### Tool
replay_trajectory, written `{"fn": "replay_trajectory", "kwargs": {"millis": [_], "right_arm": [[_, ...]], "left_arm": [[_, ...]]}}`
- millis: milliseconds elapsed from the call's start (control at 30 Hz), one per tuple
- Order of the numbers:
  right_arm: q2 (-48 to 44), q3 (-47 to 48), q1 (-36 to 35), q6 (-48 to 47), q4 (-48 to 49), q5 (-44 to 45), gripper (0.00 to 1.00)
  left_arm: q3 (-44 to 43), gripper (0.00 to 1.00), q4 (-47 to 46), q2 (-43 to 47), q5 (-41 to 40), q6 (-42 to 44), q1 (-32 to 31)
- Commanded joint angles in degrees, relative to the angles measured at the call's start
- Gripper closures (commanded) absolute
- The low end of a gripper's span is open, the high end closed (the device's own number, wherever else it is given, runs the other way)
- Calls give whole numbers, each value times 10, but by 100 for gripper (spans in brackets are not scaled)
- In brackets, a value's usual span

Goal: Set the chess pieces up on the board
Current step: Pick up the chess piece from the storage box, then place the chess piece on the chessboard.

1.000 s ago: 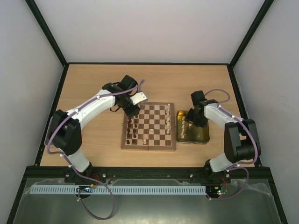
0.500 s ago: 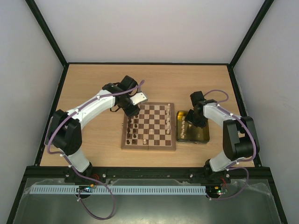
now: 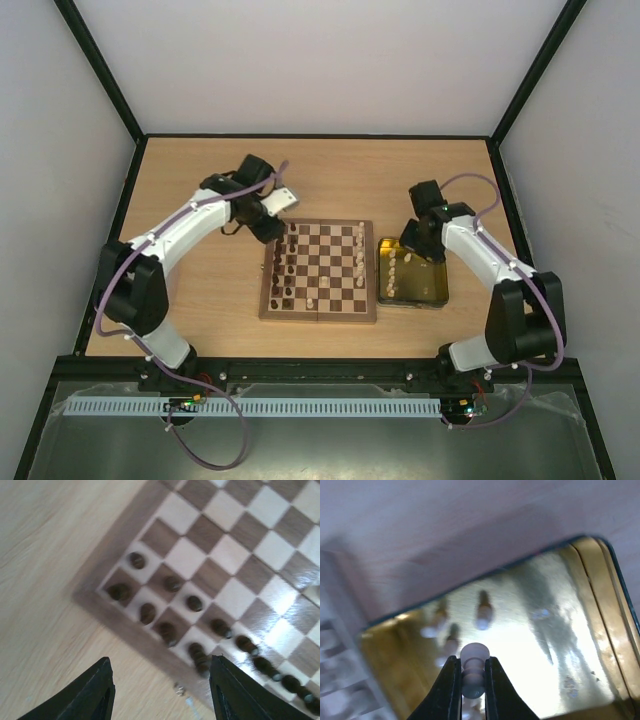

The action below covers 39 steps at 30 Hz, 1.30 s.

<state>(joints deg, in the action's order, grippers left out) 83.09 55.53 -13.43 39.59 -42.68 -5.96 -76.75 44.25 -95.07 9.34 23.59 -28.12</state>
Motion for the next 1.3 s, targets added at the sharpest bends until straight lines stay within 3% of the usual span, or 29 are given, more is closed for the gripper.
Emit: {"fn": "replay_trajectory", "kwargs": {"millis": [0, 133, 333, 567, 967, 1267], "right_arm": [[-25, 92, -40, -7, -75, 51, 97], [8, 174, -68, -15, -106, 50, 97], [100, 295, -117, -29, -128, 64, 97], [208, 379, -144, -56, -142, 35, 97], [302, 441, -185, -60, -151, 15, 97], [345, 443, -186, -61, -148, 0, 96]], "left_arm": [[12, 46, 3, 31, 24, 3, 72], [19, 47, 8, 44, 65, 7, 110], [52, 47, -14, 65, 78, 8, 110], [79, 52, -40, 80, 221, 14, 116], [112, 53, -162, 106, 214, -68, 119], [117, 52, -150, 104, 253, -61, 118]]}}
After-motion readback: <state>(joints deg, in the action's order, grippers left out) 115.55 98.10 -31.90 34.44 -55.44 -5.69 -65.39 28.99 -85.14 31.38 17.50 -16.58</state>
